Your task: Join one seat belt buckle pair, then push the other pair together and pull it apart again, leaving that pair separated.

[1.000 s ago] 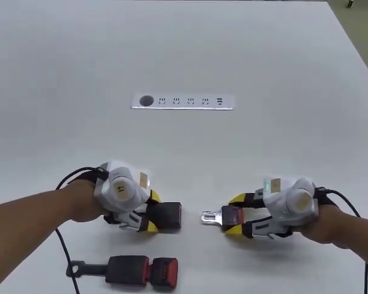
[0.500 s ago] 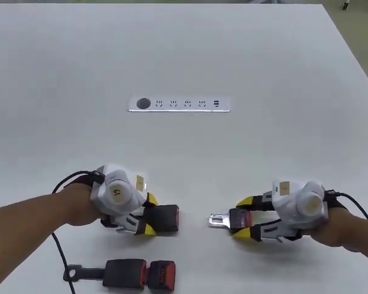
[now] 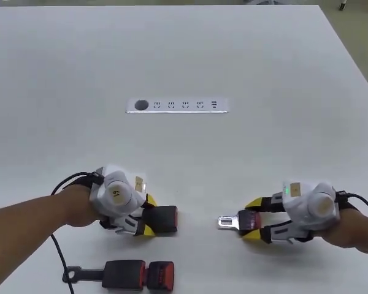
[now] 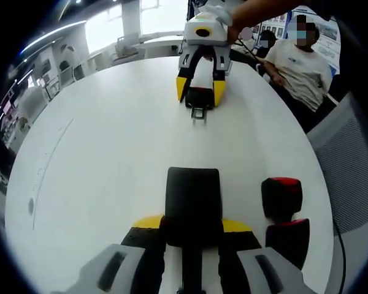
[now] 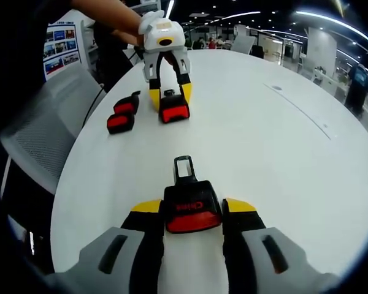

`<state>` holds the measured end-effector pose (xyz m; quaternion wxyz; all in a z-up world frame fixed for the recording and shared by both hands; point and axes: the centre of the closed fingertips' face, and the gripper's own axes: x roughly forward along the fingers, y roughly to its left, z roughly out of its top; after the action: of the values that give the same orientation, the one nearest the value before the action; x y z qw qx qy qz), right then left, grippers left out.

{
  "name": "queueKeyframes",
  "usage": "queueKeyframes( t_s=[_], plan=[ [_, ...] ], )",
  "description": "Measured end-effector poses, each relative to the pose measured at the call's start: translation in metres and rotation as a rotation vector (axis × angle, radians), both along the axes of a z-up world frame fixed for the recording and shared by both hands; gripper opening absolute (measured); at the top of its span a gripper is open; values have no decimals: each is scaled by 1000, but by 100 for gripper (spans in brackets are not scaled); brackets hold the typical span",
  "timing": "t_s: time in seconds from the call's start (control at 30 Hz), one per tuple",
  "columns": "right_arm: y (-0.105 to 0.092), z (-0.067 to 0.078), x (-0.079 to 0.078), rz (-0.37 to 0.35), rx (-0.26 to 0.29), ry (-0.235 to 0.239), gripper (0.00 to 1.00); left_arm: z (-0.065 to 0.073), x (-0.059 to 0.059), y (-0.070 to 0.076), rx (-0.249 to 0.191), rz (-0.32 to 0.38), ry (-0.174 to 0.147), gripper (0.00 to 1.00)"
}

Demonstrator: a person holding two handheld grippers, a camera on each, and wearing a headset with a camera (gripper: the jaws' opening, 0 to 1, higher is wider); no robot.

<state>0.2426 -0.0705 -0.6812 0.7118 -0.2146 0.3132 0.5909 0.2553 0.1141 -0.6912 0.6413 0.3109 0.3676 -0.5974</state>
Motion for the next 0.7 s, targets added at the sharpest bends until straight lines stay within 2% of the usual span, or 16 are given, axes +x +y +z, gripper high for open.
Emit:
queueKeyframes(
  t_s=[0.2, 0.4, 0.53, 0.57, 0.6, 0.63, 0.7],
  plan=[
    [0, -2, 1, -3, -9, 3, 35, 0, -1, 0, 0, -4, 1, 33],
    [3, -3, 3, -11, -27, 0, 36, 0, -1, 0, 17, -3, 6, 34],
    [3, -3, 5, -71, -41, 16, 36, -1, -1, 0, 32, -11, 1, 34],
    [4, -4, 6, -106, -36, 31, 36, -1, -2, 0, 35, -10, 6, 36],
    [5, -3, 8, -128, -22, 41, 36, 0, -5, -1, 30, 7, 37, 39],
    [6, -1, 10, -162, -5, 51, 39, 0, -6, -2, 26, 19, 47, 42],
    [5, 1, 16, -181, -1, 26, 47, 3, -9, -3, 26, 32, 56, 51]
  ],
)
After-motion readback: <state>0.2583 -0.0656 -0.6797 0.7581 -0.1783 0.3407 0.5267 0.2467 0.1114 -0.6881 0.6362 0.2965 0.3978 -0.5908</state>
